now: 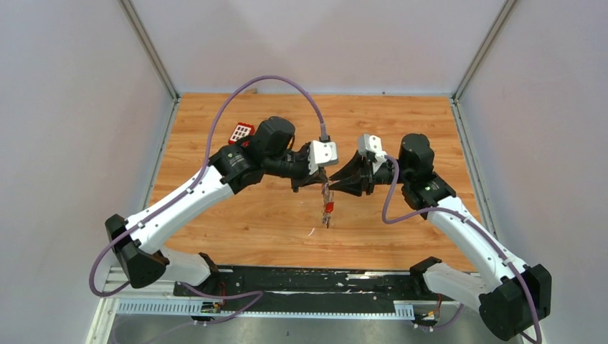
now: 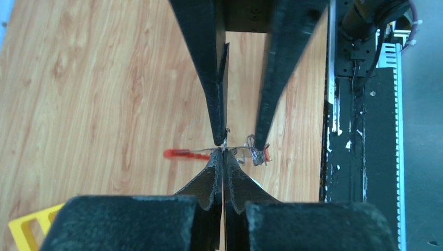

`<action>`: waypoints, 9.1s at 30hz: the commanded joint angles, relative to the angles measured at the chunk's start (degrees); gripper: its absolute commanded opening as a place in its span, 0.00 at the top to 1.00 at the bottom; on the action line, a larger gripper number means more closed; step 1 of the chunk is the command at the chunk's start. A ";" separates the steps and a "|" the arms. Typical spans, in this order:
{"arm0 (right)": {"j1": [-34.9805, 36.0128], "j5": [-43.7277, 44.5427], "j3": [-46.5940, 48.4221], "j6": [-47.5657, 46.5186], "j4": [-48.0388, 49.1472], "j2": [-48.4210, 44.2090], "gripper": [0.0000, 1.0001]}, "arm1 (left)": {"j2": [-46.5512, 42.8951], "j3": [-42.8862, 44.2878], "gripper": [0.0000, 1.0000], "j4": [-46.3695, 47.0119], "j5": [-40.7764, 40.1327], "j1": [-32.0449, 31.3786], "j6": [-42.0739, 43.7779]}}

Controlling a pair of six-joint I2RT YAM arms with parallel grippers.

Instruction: Put the keys on the keyring

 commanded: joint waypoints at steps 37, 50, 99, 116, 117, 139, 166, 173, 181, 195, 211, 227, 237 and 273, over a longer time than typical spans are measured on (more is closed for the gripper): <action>1.77 0.72 2.51 -0.67 1.33 2.63 0.95 | 5.17 12.70 1.00 -11.97 -6.35 -2.98 -5.11; 1.72 0.16 3.07 -2.07 -0.05 2.32 1.00 | 2.72 10.34 1.00 -10.27 -4.74 -2.92 -3.91; -0.07 -1.78 3.55 -2.20 -1.01 -1.49 1.00 | -7.89 -19.56 0.44 18.57 -3.79 -2.88 9.71; -0.22 -1.65 3.39 -2.05 -0.81 -1.23 1.00 | -5.36 -19.51 0.53 21.71 -4.02 -2.82 4.36; -0.22 -1.67 3.35 -2.13 -0.81 -1.22 1.00 | -5.29 -19.45 0.55 21.62 -3.97 -2.88 4.26; -1.04 -0.23 2.96 -3.19 -1.10 -0.67 1.00 | -6.22 -17.58 1.00 18.10 -4.17 -2.89 6.29; -0.96 4.01 2.29 -3.26 -1.15 0.69 1.00 | -5.21 -8.11 1.00 3.64 -9.87 -2.90 10.36; -0.59 5.28 1.03 -3.73 0.00 0.66 1.00 | -4.07 -4.99 1.00 1.17 -7.37 -2.97 10.24; -0.56 9.89 1.44 -5.79 -2.90 0.87 0.91 | 0.81 1.28 1.00 -6.32 -7.59 -2.85 11.38; -8.57 17.70 3.63 -7.42 -13.49 -5.91 0.51 | 9.15 8.62 1.00 -12.59 -5.25 -1.86 6.03; -13.52 37.22 5.90 -8.92 -28.05 -14.22 0.47 | 33.35 37.26 1.00 -10.76 -9.45 1.41 0.14; -17.11 37.61 2.28 -9.50 -25.82 -16.44 0.42 | 37.39 5.81 1.00 -4.06 0.02 -1.75 0.56; -17.80 36.10 1.57 -9.91 -25.98 -16.52 0.42 | 37.94 -0.92 1.00 -6.29 0.82 -3.14 -0.06; -17.85 33.27 1.27 -10.51 -26.50 -16.04 0.40 | 33.59 -3.94 0.29 -15.53 -14.36 -1.25 1.28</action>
